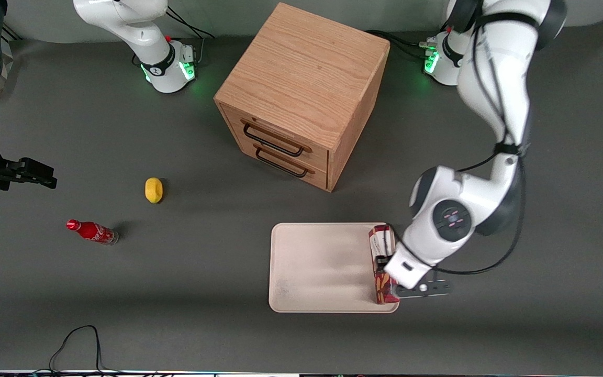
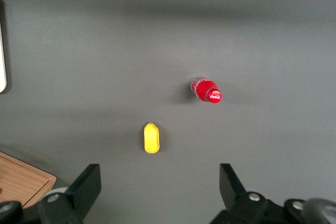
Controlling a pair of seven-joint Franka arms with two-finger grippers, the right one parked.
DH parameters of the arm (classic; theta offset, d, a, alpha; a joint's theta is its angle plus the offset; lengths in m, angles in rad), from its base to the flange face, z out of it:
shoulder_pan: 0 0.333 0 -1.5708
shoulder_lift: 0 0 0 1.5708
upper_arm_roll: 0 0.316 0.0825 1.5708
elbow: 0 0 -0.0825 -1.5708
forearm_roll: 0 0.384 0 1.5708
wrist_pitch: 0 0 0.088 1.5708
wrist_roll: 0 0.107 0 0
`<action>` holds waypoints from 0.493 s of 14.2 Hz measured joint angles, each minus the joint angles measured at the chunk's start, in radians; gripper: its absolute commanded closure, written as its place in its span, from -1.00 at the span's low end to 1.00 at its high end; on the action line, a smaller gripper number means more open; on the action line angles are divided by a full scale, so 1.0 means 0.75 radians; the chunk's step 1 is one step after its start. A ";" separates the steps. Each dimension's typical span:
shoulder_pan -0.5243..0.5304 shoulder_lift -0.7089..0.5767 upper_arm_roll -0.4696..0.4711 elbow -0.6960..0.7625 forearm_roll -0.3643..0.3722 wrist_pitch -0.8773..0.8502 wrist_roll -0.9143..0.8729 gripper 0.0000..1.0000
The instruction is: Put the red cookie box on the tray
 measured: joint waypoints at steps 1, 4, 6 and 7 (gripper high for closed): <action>0.035 -0.110 0.002 -0.082 0.000 -0.028 0.000 -1.00; 0.165 -0.424 0.005 -0.281 0.003 -0.254 0.052 -1.00; 0.229 -0.581 0.014 -0.334 0.009 -0.453 0.133 -1.00; 0.257 -0.646 0.022 -0.347 0.016 -0.537 0.183 -1.00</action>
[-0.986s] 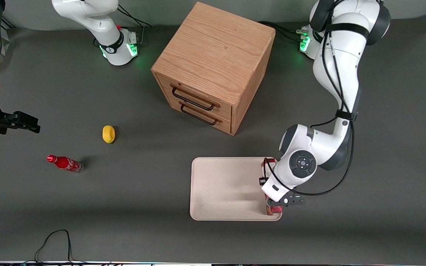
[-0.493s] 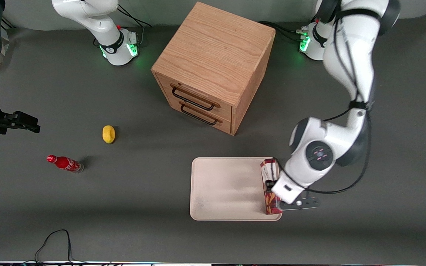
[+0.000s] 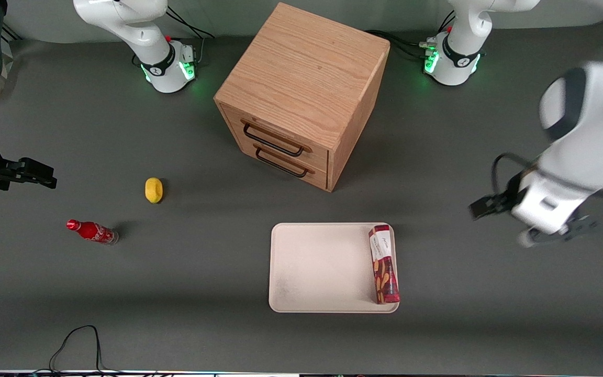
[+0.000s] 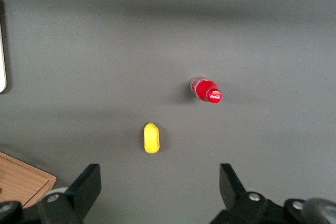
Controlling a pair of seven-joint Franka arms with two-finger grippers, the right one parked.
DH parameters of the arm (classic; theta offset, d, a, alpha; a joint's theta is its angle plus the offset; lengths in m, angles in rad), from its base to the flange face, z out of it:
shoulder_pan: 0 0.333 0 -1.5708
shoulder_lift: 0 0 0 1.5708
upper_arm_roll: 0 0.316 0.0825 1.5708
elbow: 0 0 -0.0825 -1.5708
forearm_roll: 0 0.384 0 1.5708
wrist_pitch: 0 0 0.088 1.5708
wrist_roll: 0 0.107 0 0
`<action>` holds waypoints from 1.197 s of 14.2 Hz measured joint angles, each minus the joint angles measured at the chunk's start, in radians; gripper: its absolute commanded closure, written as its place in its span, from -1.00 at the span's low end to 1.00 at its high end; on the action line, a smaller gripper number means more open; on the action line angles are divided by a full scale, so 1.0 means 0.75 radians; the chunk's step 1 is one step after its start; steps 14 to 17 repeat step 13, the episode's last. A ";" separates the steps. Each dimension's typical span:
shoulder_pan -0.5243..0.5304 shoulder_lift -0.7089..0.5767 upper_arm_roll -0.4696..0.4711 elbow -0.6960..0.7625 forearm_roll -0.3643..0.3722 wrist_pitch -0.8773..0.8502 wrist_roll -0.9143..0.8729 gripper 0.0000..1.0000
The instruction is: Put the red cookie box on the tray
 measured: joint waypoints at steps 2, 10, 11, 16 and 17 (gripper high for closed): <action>0.063 -0.121 0.011 -0.045 0.004 -0.095 0.121 -1.00; 0.131 -0.367 0.020 -0.283 0.006 -0.112 0.233 -1.00; 0.131 -0.368 0.019 -0.287 0.006 -0.112 0.233 -1.00; 0.131 -0.370 0.019 -0.290 0.006 -0.112 0.237 -1.00; 0.131 -0.370 0.019 -0.290 0.006 -0.112 0.237 -1.00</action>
